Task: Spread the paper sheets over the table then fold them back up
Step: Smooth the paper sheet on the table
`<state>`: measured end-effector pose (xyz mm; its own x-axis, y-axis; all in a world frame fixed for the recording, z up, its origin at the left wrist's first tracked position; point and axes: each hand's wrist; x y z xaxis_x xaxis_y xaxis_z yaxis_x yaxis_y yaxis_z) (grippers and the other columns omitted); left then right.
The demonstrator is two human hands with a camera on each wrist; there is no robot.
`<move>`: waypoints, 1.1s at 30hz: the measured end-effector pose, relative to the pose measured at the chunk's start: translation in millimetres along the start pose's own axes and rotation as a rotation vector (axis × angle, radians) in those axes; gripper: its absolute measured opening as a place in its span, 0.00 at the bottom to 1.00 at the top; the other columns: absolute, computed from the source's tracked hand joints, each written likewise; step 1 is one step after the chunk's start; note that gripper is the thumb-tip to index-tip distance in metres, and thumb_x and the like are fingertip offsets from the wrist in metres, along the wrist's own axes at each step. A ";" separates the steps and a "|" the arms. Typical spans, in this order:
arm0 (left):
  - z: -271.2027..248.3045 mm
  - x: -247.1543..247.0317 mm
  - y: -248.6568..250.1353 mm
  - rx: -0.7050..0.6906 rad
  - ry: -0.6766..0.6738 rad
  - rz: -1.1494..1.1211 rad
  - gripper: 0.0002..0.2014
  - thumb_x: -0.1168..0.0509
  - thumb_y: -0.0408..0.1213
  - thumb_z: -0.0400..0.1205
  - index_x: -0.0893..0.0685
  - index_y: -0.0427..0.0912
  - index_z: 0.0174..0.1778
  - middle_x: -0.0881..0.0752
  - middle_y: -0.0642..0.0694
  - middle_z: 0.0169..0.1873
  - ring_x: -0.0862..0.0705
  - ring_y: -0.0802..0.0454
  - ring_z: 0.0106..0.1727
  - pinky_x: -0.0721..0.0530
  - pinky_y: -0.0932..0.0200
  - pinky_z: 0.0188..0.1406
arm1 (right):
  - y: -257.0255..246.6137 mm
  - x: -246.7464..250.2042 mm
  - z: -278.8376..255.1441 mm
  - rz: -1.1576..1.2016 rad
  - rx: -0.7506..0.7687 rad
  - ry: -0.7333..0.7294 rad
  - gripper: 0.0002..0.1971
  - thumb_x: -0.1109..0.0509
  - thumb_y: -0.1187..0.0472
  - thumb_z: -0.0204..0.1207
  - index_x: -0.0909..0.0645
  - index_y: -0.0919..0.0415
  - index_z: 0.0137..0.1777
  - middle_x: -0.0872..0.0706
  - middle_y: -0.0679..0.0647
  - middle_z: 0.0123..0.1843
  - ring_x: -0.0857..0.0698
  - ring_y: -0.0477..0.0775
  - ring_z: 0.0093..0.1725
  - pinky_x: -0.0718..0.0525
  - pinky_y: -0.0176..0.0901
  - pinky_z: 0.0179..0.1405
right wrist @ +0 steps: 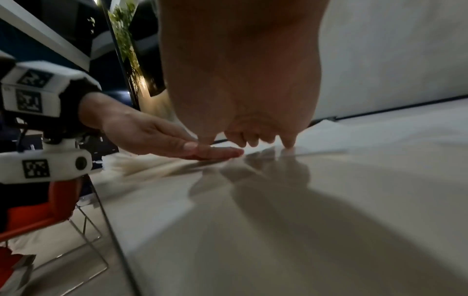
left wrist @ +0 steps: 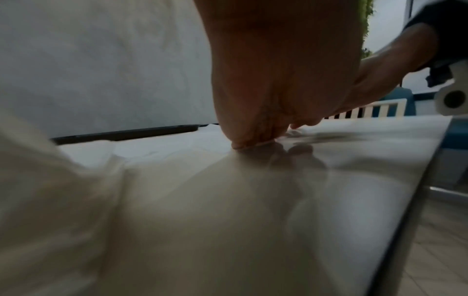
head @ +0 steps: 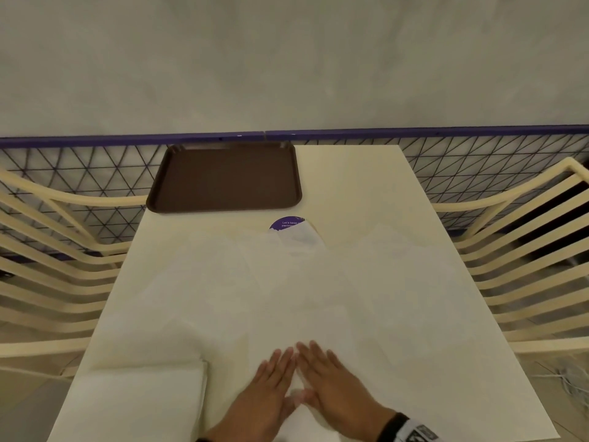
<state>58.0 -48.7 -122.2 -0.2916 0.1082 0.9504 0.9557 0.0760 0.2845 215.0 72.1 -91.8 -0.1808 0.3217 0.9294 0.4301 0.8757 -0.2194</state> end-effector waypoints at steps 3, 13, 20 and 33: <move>-6.4 -6.8 -5.5 0.000 -0.008 0.065 0.34 0.63 0.56 0.85 0.57 0.39 0.82 0.59 0.45 0.83 0.60 0.49 0.83 0.56 0.56 0.78 | 7.6 -17.4 1.4 -0.054 0.027 -0.042 0.34 0.60 0.37 0.83 0.56 0.57 0.82 0.56 0.53 0.85 0.56 0.51 0.83 0.54 0.46 0.76; -20.7 6.5 -29.9 0.132 0.323 0.320 0.32 0.55 0.58 0.80 0.13 0.39 0.53 0.20 0.43 0.68 0.23 0.45 0.71 0.47 0.45 0.76 | 57.2 -1.5 -32.5 0.000 -0.142 -0.057 0.29 0.64 0.43 0.85 0.26 0.51 0.71 0.27 0.44 0.76 0.29 0.42 0.74 0.42 0.43 0.75; 20.5 56.0 -13.8 0.608 0.048 0.004 0.31 0.30 0.63 0.63 0.23 0.33 0.22 0.24 0.38 0.19 0.23 0.41 0.18 0.24 0.57 0.14 | 46.9 45.3 -7.1 -0.093 -0.106 -0.018 0.15 0.15 0.47 0.39 0.11 0.46 0.28 0.10 0.37 0.38 0.14 0.33 0.31 0.15 0.28 0.41; 54.6 69.8 9.2 0.913 0.146 -0.681 0.15 0.28 0.32 0.73 0.27 0.47 0.26 0.19 0.46 0.36 0.20 0.49 0.38 0.23 0.62 0.35 | 53.2 81.8 16.3 0.026 -0.083 -0.117 0.23 0.44 0.60 0.83 0.36 0.55 0.78 0.20 0.56 0.67 0.24 0.57 0.67 0.44 0.41 0.76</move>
<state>44.2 13.7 -60.0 -0.6720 -0.3427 0.6564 0.1976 0.7713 0.6050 208.8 150.9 -32.3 -0.2684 0.3875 0.8819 0.5068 0.8354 -0.2128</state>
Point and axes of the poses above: each hand's wrist, its own z-axis towards the middle knuckle, its own x-axis out of the back of the hand, y = z × x
